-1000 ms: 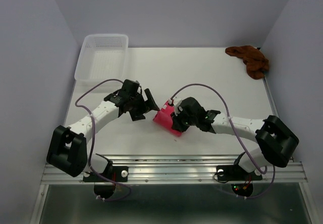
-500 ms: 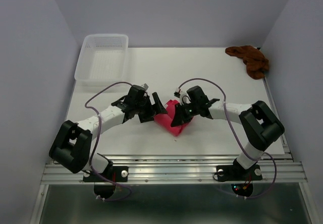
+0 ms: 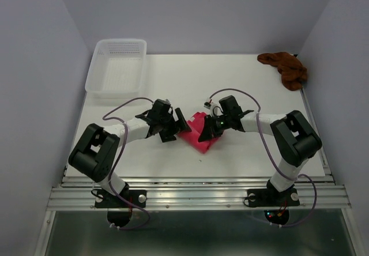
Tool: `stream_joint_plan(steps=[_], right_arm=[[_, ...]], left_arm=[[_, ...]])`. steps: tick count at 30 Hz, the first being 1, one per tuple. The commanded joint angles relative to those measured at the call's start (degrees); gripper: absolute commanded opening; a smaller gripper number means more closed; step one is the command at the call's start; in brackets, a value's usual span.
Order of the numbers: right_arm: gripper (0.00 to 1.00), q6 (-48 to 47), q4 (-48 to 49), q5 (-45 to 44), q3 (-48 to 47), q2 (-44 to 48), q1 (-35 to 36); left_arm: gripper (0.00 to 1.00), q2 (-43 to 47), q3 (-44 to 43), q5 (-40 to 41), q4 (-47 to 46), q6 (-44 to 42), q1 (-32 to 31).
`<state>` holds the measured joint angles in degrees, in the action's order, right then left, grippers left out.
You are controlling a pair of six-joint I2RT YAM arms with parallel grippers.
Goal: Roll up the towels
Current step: Roll the towel
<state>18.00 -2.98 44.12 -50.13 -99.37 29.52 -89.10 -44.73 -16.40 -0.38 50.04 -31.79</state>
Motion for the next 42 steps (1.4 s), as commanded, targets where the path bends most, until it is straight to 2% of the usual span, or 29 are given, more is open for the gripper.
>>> stream_joint_plan(steps=[1, 7, 9, 10, 11, 12, 14, 15, 16, 17, 19, 23, 26, 33, 42], right_arm=[[0.07, 0.28, 0.70, -0.09, -1.46, -2.14, -0.95], [0.14, -0.86, 0.61, -0.52, -1.03, -1.62, -0.95], [0.19, -1.74, -0.35, -0.79, -1.29, -1.18, -0.95], [0.29, -2.35, -0.88, -1.14, -1.46, -0.39, -0.95], [0.32, -3.22, -1.75, -1.66, -1.72, 0.23, -0.95], [0.34, -4.54, -3.07, -3.32, -2.34, 1.10, -0.95], [0.56, -4.73, -2.99, -5.35, -2.34, 3.21, -0.95], [0.62, -4.90, -3.60, -6.58, -2.60, 5.57, -0.43], [0.73, -5.69, -4.13, -6.94, -2.69, 6.72, -0.43], [0.75, -6.65, -5.27, -9.64, -2.87, 9.35, 1.49], [0.80, -8.15, -6.50, -13.69, -3.22, 11.82, 3.87], [0.81, -10.96, -8.35, -24.58, -3.40, 16.22, 10.99], [0.81, -13.42, -6.09, -35.29, -1.30, 18.59, 15.91], [0.81, -19.57, 1.56, -49.72, 3.54, 19.22, 25.14], [0.77, -21.95, 7.55, -52.38, 7.76, 18.17, 30.85]], left_arm=[[0.98, -0.81, -1.94, 1.37, 0.29, -0.82, -0.46], [0.92, -3.44, -4.57, 4.80, 1.88, -0.74, -1.17], [0.85, -4.15, -5.71, 5.33, 1.79, -0.47, -1.34], [0.81, -4.85, -6.07, 5.59, 1.79, -0.47, -1.60], [0.76, -5.03, -6.51, 6.55, 1.79, -0.38, -1.78], [0.66, -5.29, -7.03, 6.82, 1.79, -0.21, -1.96], [0.55, -5.91, -7.56, 7.26, 1.96, -0.12, -2.31], [0.46, -6.08, -8.09, 7.70, 2.14, -0.12, -2.48], [0.42, -5.91, -8.27, 8.57, 3.27, -0.03, -2.75], [0.35, -5.91, -8.88, 10.41, 4.07, 0.23, -3.01], [0.30, -5.56, -9.76, 11.21, 6.61, 0.06, -3.10], [0.25, -5.56, -13.27, 14.21, 14.17, -0.73, -3.45], [0.24, -4.77, -14.42, 11.93, 17.16, -2.22, -3.45], [0.24, -2.83, -14.86, 6.65, 21.91, -2.67, -3.45], [0.24, -4.59, -14.77, 1.64, 22.27, -1.88, -1.96]])
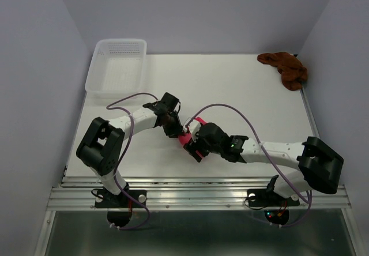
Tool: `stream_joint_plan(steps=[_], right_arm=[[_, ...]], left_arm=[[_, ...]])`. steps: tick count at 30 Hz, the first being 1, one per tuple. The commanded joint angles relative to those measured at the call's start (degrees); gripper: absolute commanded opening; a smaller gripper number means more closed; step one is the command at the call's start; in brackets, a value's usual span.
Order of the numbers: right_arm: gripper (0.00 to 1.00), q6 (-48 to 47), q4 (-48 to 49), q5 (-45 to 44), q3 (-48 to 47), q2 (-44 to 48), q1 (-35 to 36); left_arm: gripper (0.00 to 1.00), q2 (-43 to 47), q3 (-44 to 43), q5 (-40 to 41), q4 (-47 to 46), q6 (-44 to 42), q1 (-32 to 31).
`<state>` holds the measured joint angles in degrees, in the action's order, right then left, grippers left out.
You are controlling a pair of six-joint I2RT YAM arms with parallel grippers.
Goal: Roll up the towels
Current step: Roll the towel
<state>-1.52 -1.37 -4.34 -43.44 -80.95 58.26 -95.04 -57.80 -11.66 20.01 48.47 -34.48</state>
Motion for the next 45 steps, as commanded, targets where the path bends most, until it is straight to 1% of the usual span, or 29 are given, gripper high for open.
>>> stream_joint_plan(steps=[1, 5, 9, 12, 15, 17, 18, 19, 20, 21, 22, 23, 24, 27, 29, 30, 31, 32, 33, 35, 36, 38, 39, 40, 41, 44, 45], right_arm=[[0.77, -2.61, 5.94, -4.10, 1.43, -0.52, 2.64], [0.76, -3.84, 5.50, -7.60, 2.22, -2.02, 6.07], [0.73, -4.19, 3.66, -15.94, 1.70, -5.44, 8.71], [0.59, -3.50, 2.43, -19.29, 0.73, -8.86, 9.24], [0.56, -2.18, 1.63, -23.25, -1.20, -11.59, 9.77], [0.47, -1.65, 1.63, -24.57, -1.56, -12.30, 9.77], [0.40, -0.86, 1.54, -24.84, -1.65, -12.30, 9.77], [0.27, -0.33, 1.54, -25.54, -1.56, -12.13, 9.77], [0.22, 0.72, 1.54, -25.28, -1.65, -11.87, 9.77], [0.16, 1.16, 1.63, -24.85, -1.73, -11.52, 9.77], [0.09, 3.26, 1.63, -23.10, -1.56, -10.73, 9.77], [0.07, 3.28, 1.63, -22.04, -1.65, -10.37, 9.77], [0.06, 4.67, 1.54, -20.72, -1.73, -10.11, 9.77], [0.04, 7.92, 1.54, -12.40, -2.09, -9.06, 6.79], [0.03, 10.12, 1.63, -8.78, -2.44, -8.35, 3.38], [0.03, 10.92, 1.54, -4.67, -2.53, -8.00, 1.96], [0.02, 11.79, 1.63, -2.02, -2.70, -7.65, -1.27], [0.02, 12.67, 1.63, 0.62, -2.88, -6.86, -2.87], [0.02, 14.60, 1.54, 5.43, -2.88, -6.42, -4.54], [0.02, 16.28, 1.63, 10.21, -2.97, -5.89, -8.84], [0.02, 17.42, 1.63, 12.05, -2.88, -5.45, -9.91], [0.02, 18.65, 1.63, 16.54, -2.79, -5.71, -12.11], [0.02, 19.79, 2.24, 18.21, -2.62, -5.89, -14.38], [0.02, 20.76, 2.59, 22.14, -2.35, -6.24, -15.71], [0.02, 21.64, 3.03, 24.27, -2.00, -6.50, -17.03], [0.02, 25.42, 5.05, 31.13, -0.78, -8.17, -22.04], [0.01, 26.90, 6.97, 34.71, -0.42, -8.61, -23.18]], left_arm=[[0.24, 1.18, -1.70, -3.19, 1.96, -0.04, 0.82], [0.24, 1.26, -1.61, -5.13, 1.79, 0.22, 2.31], [0.24, 1.88, -1.26, -5.83, 2.05, 0.31, 3.37], [0.24, 2.14, -1.18, -6.61, 2.31, 0.22, 3.54], [0.24, 2.32, -0.74, -8.11, 2.05, 0.31, 3.72], [0.25, 2.41, -0.65, -8.20, 2.40, 0.22, 3.63], [0.29, 2.50, -0.56, -7.85, 2.66, 0.31, 3.72], [0.34, 2.93, -0.47, -7.59, 2.93, 0.22, 3.80], [0.40, 3.20, -0.12, -7.24, 2.93, 0.31, 3.81], [0.53, 3.55, -0.03, -7.15, 2.93, 0.40, 3.98], [0.61, 4.33, 0.14, -6.54, 2.84, 0.66, 4.07], [0.67, 4.86, 0.14, -6.27, 2.67, 0.66, 4.16], [0.76, 5.22, 0.14, -5.83, 2.58, 0.84, 4.16], [0.87, 6.80, -0.56, -3.81, 3.10, 0.93, 4.25], [0.89, 7.85, -0.73, -2.58, 3.72, 0.84, 4.33], [0.91, 8.21, -0.65, -2.23, 3.72, 0.84, 4.33], [0.92, 9.25, -0.39, -1.62, 3.29, 1.01, 4.42], [0.92, 9.79, -0.30, -0.57, 3.19, 1.10, 4.51], [0.94, 10.23, -0.12, -0.12, 3.02, 0.93, 4.42], [0.96, 11.37, 0.14, 0.58, 2.32, 0.84, 4.51], [0.96, 11.63, 0.41, 0.76, 1.79, 0.58, 4.51], [0.97, 11.90, 0.76, 0.33, 0.30, 0.23, 4.60], [0.98, 11.90, 1.02, -0.03, -0.49, 0.05, 4.51], [0.98, 11.81, 1.28, -0.55, -1.19, 0.05, 4.51], [0.98, 11.46, 1.37, -1.77, -2.85, -0.39, 4.51], [0.99, 10.76, 1.55, -2.75, -5.41, -0.74, 4.25], [0.99, 10.67, 1.72, -2.75, -6.03, -0.74, 4.07]])
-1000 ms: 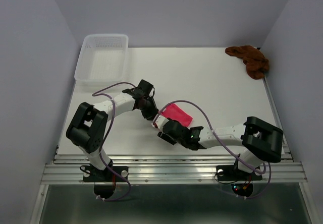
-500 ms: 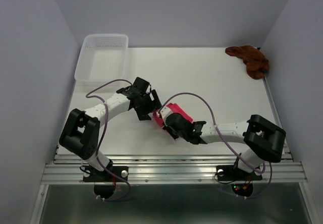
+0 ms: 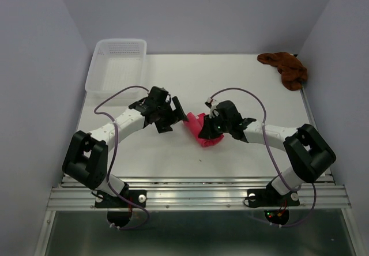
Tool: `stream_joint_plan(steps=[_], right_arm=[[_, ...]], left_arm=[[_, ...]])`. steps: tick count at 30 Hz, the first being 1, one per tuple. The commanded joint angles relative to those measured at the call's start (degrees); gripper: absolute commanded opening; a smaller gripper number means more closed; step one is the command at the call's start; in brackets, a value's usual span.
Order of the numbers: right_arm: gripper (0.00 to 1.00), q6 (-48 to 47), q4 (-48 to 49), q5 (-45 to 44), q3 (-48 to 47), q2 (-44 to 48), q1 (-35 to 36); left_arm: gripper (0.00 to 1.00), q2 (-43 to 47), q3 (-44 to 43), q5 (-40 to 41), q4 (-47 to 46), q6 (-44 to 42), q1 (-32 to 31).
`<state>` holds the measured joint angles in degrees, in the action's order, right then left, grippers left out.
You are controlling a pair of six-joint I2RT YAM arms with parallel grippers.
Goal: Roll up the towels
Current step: Roll the towel
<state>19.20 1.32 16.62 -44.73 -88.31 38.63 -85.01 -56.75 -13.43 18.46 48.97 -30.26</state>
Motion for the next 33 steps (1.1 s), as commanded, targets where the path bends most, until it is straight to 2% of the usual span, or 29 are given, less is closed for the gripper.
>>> stream_joint_plan(steps=[1, 11, 20, 27, 28, 30, 31, 33], right_arm=[[0.01, 7.16, 5.52, 15.44, 1.48, -1.51, -5.39], [0.02, 15.25, 12.91, 25.30, 5.44, -6.34, -12.78], [0.07, 16.39, 13.53, 26.09, 7.38, -8.98, -16.48], [0.17, 14.46, 13.36, 26.62, 7.29, -9.33, -17.80], [0.19, 14.46, 13.18, 26.53, 7.11, -9.25, -17.80], [0.21, 14.63, 12.92, 26.09, 6.85, -9.07, -17.80], [0.29, 14.46, 12.65, 26.01, 6.50, -9.07, -17.80], [0.35, 13.85, 11.78, 25.39, 6.15, -8.81, -17.80]], left_arm=[[0.99, 0.12, 0.59, -1.33, -5.96, -1.33, -0.24], [0.99, -8.76, -4.06, -4.67, -10.72, -1.86, -2.61], [0.98, -15.62, -9.25, -4.50, -11.34, -2.39, -4.63], [0.75, -18.96, -9.78, -3.62, -12.48, -2.39, -5.60], [0.67, -19.57, -10.13, -3.79, -12.48, -2.65, -5.69], [0.61, -20.19, -10.57, -4.06, -12.57, -2.83, -5.86], [0.57, -20.45, -10.75, -3.97, -12.48, -2.83, -5.95], [0.54, -20.54, -11.01, -3.01, -12.31, -2.83, -6.21]])
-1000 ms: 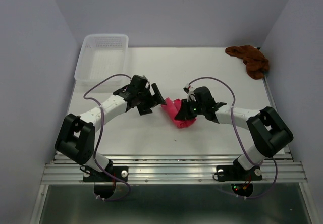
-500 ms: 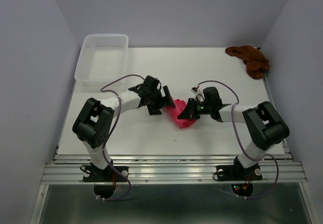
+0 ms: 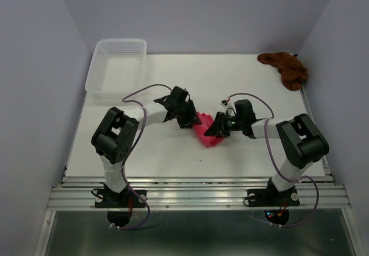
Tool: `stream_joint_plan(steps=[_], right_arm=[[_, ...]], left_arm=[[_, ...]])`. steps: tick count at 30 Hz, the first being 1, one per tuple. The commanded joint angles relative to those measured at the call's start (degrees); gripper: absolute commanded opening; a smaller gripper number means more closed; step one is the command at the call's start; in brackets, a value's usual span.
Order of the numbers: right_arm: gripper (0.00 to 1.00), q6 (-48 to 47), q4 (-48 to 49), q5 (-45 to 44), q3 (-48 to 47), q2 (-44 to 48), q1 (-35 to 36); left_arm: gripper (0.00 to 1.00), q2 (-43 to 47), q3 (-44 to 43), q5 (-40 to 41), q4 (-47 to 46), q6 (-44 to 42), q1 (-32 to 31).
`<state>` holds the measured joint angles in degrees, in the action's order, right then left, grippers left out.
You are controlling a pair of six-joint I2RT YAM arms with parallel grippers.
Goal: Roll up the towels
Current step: Roll the towel
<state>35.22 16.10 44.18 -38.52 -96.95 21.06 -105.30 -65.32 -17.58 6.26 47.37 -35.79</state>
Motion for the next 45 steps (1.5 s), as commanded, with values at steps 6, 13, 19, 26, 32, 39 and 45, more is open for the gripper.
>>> stream_joint_plan(steps=[6, 13, 19, 26, 32, 39, 45], right_arm=[[0.64, -12.01, -11.88, -9.11, -2.61, 7.72, -0.23], [0.73, -19.22, -18.64, -18.68, -3.40, 18.54, 5.56], [0.73, -25.02, -19.17, -33.53, -2.52, 23.82, 15.75], [0.73, -29.33, -20.14, -49.53, -3.84, 21.63, 25.69], [0.72, -31.62, -21.54, -55.95, -6.21, 17.41, 32.45], [0.53, -31.18, -23.04, -65.79, -5.69, 14.43, 36.94], [0.30, -28.20, -24.54, -69.14, -5.51, 12.13, 36.95]], left_arm=[[0.37, -0.52, -5.60, 8.61, 5.77, -1.23, -1.47], [0.37, -1.32, -8.50, 10.38, 12.37, -1.58, -2.62], [0.37, -2.19, -12.20, 10.47, 20.35, -1.67, -3.67], [0.37, -1.67, -12.20, 9.76, 25.28, -0.09, -3.67], [0.37, -1.67, -12.90, 10.11, 28.10, 0.79, -3.67], [0.38, -0.53, -12.29, 9.76, 28.54, 2.28, -3.67], [0.56, 0.44, -11.76, 8.89, 27.93, 2.37, -3.67]])
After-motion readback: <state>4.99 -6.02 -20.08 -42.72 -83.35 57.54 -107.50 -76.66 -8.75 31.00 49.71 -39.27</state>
